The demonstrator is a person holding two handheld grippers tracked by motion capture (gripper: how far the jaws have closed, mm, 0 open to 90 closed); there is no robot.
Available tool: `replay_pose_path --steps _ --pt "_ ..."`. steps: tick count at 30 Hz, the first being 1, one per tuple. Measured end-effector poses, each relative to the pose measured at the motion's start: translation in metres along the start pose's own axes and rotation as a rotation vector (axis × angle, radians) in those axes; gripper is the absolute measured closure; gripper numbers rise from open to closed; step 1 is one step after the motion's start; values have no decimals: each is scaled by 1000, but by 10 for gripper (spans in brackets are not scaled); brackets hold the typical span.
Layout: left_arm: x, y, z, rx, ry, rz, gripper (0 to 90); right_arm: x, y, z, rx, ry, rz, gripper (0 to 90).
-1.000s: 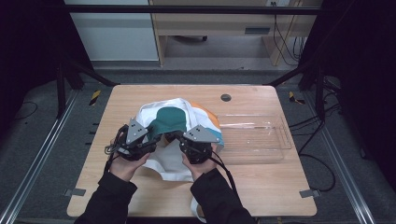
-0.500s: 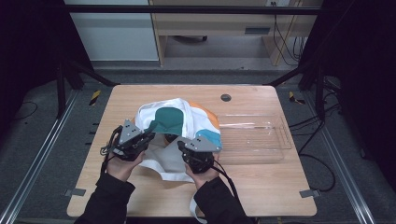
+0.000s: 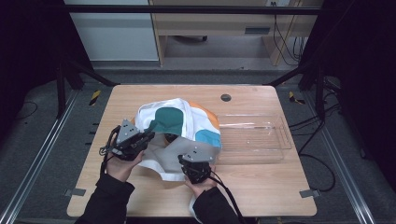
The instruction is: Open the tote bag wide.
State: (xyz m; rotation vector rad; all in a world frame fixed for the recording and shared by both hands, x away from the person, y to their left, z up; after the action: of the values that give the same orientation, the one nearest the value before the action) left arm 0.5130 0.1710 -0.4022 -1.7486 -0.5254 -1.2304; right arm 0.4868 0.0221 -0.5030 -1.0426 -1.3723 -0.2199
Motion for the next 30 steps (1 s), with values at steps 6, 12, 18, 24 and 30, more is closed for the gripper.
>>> replay_pose_path --steps 6,12,18,24,30 --pt "2 -2 1 1 -11 -9 870 -20 7 1 0 5 54 900" --pt "4 -2 1 -3 -21 -14 871 -34 10 0 -3 -10 101 900" --pt "6 -4 2 -1 -19 -21 872 -40 15 0 2 -27 140 900" --pt "8 -4 2 1 -23 -26 873 -45 18 1 11 -32 172 900" --pt "12 -4 1 10 -10 -24 875 -47 18 1 16 -24 169 900"
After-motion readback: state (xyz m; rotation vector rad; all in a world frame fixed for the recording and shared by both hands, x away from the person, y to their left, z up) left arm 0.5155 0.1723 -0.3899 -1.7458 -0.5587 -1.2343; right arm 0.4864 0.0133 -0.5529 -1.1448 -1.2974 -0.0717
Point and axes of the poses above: each handheld gripper's, and its own axes: y roughly forward along the jaws, x roughly out of its top, z roughly to its left, the point moved 7 cm from there along y, roughly forward along the jaws, and after that the axes turned 11 degrees about -y, right-handed, at the moved point
